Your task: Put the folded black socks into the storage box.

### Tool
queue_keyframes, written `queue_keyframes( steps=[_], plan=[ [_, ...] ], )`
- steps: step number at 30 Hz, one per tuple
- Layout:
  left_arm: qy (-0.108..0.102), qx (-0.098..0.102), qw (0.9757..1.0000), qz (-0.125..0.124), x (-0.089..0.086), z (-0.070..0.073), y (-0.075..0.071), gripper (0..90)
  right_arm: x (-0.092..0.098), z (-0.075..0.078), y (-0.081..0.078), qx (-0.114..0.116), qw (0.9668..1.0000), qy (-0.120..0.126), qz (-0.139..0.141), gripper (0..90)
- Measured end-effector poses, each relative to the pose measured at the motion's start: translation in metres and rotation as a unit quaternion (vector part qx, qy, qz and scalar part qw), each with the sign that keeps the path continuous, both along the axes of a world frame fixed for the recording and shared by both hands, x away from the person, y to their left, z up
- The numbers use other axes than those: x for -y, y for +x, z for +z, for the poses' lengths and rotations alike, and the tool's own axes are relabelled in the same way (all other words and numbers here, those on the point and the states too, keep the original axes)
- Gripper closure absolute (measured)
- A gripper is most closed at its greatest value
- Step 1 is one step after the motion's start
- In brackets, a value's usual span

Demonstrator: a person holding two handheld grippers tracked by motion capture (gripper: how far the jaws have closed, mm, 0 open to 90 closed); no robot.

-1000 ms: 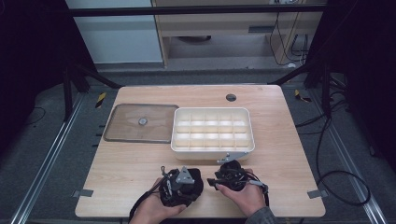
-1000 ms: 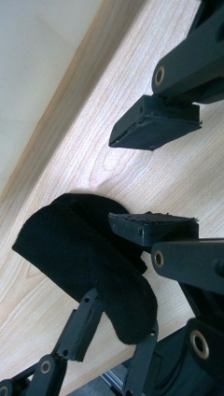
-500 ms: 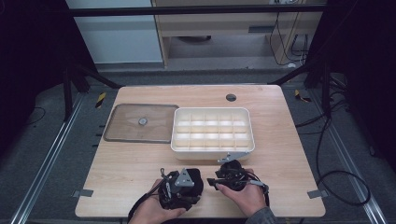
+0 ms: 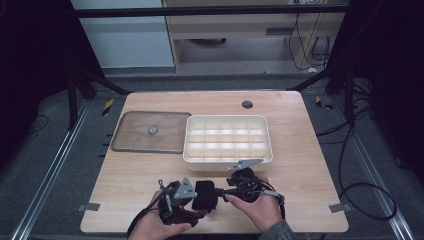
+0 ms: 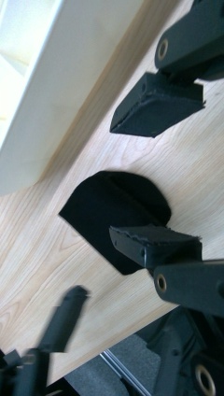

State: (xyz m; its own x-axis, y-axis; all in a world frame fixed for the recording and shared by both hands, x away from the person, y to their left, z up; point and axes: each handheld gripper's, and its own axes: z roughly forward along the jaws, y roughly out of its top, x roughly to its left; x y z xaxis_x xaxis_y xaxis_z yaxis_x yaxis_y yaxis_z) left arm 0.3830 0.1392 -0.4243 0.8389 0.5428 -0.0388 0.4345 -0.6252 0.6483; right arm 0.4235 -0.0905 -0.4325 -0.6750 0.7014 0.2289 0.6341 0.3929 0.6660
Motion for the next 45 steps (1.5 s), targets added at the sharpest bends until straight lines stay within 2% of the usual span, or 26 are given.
queue_keyframes(
  steps=[3, 6, 7, 8, 9, 12, 16, 18, 20, 22, 24, 26, 29, 32, 34, 38, 41, 45],
  plan=[
    [0.0, 0.007, 0.9993, 0.036, -0.011, 0.002, 0.006, 16.3, -0.007, 0.003, 0.0, -0.002, 1.0, -0.001, -0.001, 38.7],
    [-0.003, 0.005, 0.9981, 0.062, -0.025, 0.001, 0.013, 9.7, -0.013, 0.001, 0.001, -0.005, 1.0, -0.005, 0.0, 35.8],
    [0.004, 0.015, 0.9967, 0.08, -0.032, 0.0, 0.016, 8.9, -0.016, 0.0, 0.002, -0.01, 0.9999, -0.006, -0.001, 35.1],
    [0.004, 0.015, 0.9967, 0.08, -0.032, 0.0, 0.016, 8.4, -0.016, 0.0, 0.002, -0.01, 0.9999, -0.006, -0.001, 35.1],
    [0.018, 0.023, 0.9943, 0.102, -0.042, -0.005, 0.02, 8.2, -0.021, -0.005, 0.004, -0.017, 0.9998, -0.008, 0.0, 34.2],
    [0.006, 0.015, 0.9915, 0.129, -0.057, -0.013, 0.026, 7.9, -0.027, -0.011, 0.007, -0.026, 0.9996, -0.01, -0.002, 33.9],
    [0.009, 0.01, 0.9865, 0.163, -0.079, -0.028, 0.032, 8.0, -0.034, -0.021, 0.012, -0.039, 0.9992, -0.012, -0.007, 33.5],
    [0.018, 0.011, 0.9828, 0.184, -0.09, -0.039, 0.032, 8.2, -0.038, -0.025, 0.014, -0.044, 0.9989, -0.013, -0.01, 33.2],
    [0.01, 0.006, 0.9807, 0.195, -0.098, -0.048, 0.03, 8.5, -0.042, -0.029, 0.016, -0.046, 0.9988, -0.011, -0.011, 33.1],
    [0.007, 0.016, 0.9779, 0.208, -0.107, -0.057, 0.028, 9.4, -0.047, -0.033, 0.015, -0.053, 0.9985, -0.012, -0.011, 33.3],
    [0.0, 0.019, 0.975, 0.222, -0.115, -0.06, 0.026, 10.4, -0.05, -0.036, 0.015, -0.056, 0.9982, -0.02, -0.013, 33.8],
    [-0.008, 0.026, 0.9731, 0.229, -0.12, -0.057, 0.025, 10.5, -0.054, -0.038, 0.014, -0.06, 0.9977, -0.027, -0.016, 34.4],
    [-0.006, 0.043, 0.9702, 0.238, -0.126, -0.053, 0.024, 11.0, -0.06, -0.04, 0.014, -0.06, 0.9971, -0.042, -0.02, 34.7],
    [-0.005, 0.029, 0.9695, 0.243, -0.133, -0.057, 0.025, 11.2, -0.065, -0.043, 0.015, -0.065, 0.9961, -0.054, -0.023, 34.6],
    [-0.003, 0.023, 0.9681, 0.25, -0.136, -0.059, 0.026, 11.5, -0.066, -0.044, 0.016, -0.069, 0.9958, -0.056, -0.023, 35.0],
    [-0.009, 0.023, 0.9661, 0.257, -0.14, -0.059, 0.027, 11.9, -0.067, -0.045, 0.017, -0.076, 0.9952, -0.058, -0.022, 37.4],
    [-0.01, 0.02, 0.9662, 0.257, -0.141, -0.06, 0.027, 12.1, -0.068, -0.044, 0.017, -0.081, 0.9951, -0.055, -0.012, 43.2],
    [-0.01, 0.013, 0.9675, 0.252, -0.14, -0.062, 0.028, 12.3, -0.069, -0.044, 0.017, -0.082, 0.9952, -0.052, -0.008, 48.0]
  ],
)
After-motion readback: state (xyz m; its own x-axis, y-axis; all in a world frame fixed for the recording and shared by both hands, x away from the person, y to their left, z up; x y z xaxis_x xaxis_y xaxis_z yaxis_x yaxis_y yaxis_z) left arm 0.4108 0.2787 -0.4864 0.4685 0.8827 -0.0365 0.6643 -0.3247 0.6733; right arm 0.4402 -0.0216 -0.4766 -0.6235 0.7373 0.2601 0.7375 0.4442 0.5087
